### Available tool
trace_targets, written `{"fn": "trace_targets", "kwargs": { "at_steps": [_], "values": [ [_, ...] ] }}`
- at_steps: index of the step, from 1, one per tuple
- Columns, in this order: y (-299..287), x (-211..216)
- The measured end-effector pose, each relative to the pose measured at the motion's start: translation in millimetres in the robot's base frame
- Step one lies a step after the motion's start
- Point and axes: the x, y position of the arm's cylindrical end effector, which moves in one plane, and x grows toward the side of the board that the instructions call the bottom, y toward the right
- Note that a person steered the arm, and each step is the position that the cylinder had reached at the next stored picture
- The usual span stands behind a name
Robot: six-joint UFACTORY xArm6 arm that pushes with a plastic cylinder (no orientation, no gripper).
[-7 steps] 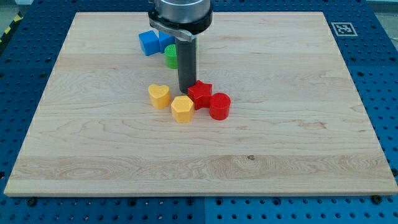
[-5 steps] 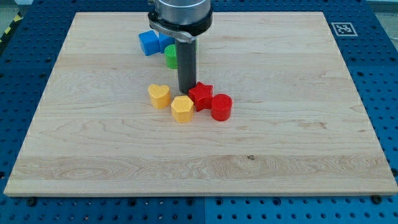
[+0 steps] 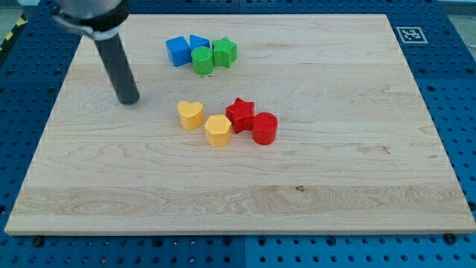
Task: Place the heart diagonal to the hexagon
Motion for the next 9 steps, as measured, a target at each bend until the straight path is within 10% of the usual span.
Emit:
{"fn": "trace_targets", "kwargs": {
  "at_steps": [2,9],
  "values": [
    [53,53],
    [150,-17]
  ]
}}
